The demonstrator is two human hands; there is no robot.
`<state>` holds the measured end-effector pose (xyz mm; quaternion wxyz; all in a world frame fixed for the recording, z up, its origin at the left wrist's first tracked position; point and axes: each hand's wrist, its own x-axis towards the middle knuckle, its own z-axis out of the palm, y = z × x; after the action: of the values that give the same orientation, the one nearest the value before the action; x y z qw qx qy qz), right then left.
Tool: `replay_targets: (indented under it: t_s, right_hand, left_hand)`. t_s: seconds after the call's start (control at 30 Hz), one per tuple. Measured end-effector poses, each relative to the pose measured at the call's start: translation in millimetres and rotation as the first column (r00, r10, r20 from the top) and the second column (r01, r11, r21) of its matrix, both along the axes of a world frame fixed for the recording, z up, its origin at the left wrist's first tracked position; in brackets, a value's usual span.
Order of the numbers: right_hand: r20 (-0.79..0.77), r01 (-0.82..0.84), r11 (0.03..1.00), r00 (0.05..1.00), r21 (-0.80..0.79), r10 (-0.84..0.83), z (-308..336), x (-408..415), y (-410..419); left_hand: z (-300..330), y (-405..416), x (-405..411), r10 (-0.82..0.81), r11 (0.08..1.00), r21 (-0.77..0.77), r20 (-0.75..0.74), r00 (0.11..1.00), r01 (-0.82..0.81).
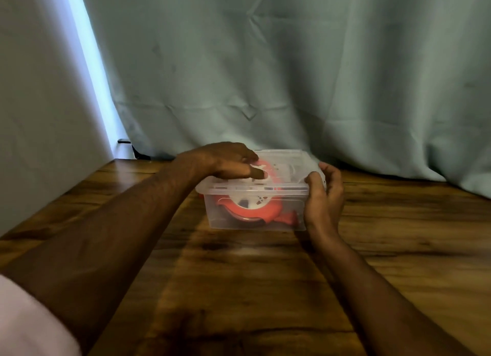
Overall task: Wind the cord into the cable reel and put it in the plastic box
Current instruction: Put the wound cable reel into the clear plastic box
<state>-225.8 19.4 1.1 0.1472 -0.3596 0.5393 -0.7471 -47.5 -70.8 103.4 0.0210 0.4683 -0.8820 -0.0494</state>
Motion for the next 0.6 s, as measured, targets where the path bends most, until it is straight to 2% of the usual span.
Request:
replay_targets:
  t_s: [0.07, 0.2, 0.27, 0.4, 0.53, 0.6]
  right_hand:
    - [0.056, -0.003, 1.000, 0.998, 0.018, 0.002, 0.0, -4.0, -2.9]
    - [0.120, -0.038, 0.999, 0.992, 0.023, 0.035, -1.3, -4.5, -1.0]
    - [0.163, -0.040, 0.996, 0.986, 0.078, 0.027, -2.6, 0.3, -0.5]
    - [0.369, -0.142, 0.971, 0.927, 0.190, 0.064, 1.8, 5.3, 2.8]
    - [0.507, -0.240, 0.959, 0.851, 0.149, 0.134, 9.5, 1.4, 5.6]
    - [0.507, -0.169, 0.979, 0.857, 0.110, 0.091, 12.9, 0.4, 5.6]
  left_hand:
    - [-7.8, 0.6, -7.1, -0.043, 0.999, 0.017, 0.033, 0.999, 0.043]
    - [-33.2, -2.6, -11.8, -0.061, 0.997, 0.045, -0.049, 0.997, 0.063]
    - [-33.1, -5.6, -11.1, -0.059, 0.997, 0.043, -0.034, 0.998, 0.060]
    - [-29.1, -4.4, -9.8, -0.050, 0.997, 0.052, -0.020, 0.999, 0.051]
    - [-33.2, -3.8, -8.7, -0.059, 0.997, 0.037, -0.045, 0.997, 0.061]
    - [-33.8, -4.9, -7.9, -0.060, 0.998, 0.034, -0.051, 0.997, 0.061]
